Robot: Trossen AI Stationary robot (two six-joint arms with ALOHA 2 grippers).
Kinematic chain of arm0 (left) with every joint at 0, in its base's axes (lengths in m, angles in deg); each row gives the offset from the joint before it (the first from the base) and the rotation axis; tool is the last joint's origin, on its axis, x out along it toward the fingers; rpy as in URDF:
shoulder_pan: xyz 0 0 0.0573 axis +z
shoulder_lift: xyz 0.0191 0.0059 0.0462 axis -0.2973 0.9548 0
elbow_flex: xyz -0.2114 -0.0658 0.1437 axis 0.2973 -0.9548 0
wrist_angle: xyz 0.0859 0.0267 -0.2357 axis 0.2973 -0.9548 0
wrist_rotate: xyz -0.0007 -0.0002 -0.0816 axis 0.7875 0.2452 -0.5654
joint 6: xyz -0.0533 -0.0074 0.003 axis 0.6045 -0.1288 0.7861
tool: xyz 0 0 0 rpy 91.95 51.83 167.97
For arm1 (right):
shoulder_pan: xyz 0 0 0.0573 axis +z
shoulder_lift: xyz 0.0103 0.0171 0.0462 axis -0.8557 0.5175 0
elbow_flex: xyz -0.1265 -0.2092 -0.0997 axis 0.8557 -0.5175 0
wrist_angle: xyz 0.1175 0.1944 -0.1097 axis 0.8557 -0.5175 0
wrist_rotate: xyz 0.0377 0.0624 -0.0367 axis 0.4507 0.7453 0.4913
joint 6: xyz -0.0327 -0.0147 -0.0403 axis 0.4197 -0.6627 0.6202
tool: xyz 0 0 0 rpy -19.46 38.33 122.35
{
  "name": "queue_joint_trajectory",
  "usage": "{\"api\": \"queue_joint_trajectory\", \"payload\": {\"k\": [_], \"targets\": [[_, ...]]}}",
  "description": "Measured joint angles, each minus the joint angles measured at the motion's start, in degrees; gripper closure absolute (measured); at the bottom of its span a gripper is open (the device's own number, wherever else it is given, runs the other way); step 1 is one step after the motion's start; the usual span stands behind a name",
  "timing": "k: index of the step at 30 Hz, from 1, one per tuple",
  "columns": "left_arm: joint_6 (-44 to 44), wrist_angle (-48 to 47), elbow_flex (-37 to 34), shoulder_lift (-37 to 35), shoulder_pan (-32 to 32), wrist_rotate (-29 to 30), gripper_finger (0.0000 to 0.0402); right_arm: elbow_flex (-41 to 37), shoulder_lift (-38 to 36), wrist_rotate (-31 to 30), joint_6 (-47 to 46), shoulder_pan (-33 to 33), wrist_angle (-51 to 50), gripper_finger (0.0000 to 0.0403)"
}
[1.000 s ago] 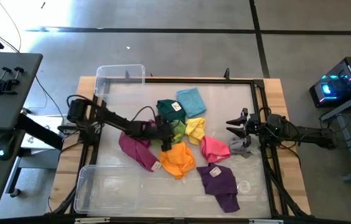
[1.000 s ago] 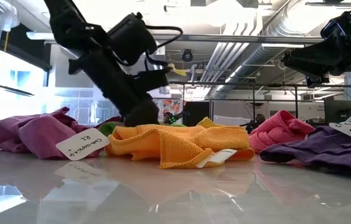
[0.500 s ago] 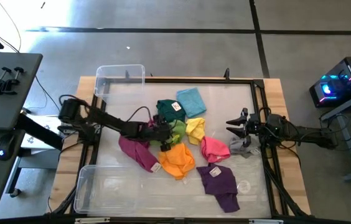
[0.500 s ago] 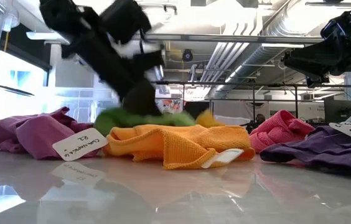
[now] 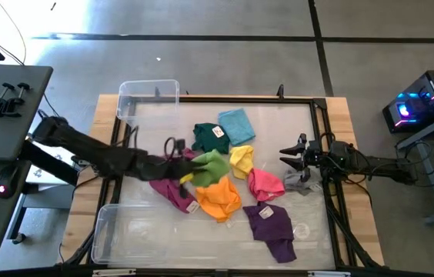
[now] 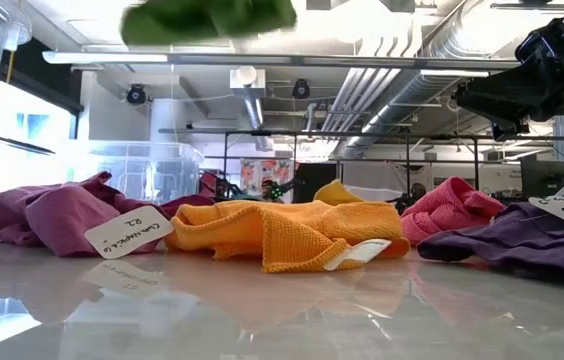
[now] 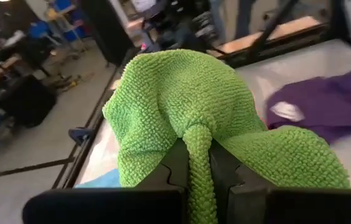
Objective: Sort towels by color in basket
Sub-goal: Put the green towel into the bottom transparent bin
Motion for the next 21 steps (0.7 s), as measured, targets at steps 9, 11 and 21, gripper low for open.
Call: {"api": "queue_joint_trajectory", "payload": {"k": [9, 11, 21], "targets": [[19.8, -31.3, 18.9, 3.7, -17.4, 4.5, 0.0396, 0.0, 0.0, 0.0, 0.0, 0.0, 0.0, 0.0265], [27.1, -36.0, 21.9, 4.8, -21.4, 4.6, 0.0395, 0.0, 0.0, 0.0, 0.0, 0.0, 0.0, 0.0265], [64.8, -48.8, 26.7, 9.3, -38.1, 4.2, 0.0395, 0.0, 0.0, 0.0, 0.0, 0.0, 0.0, 0.0265]]}}
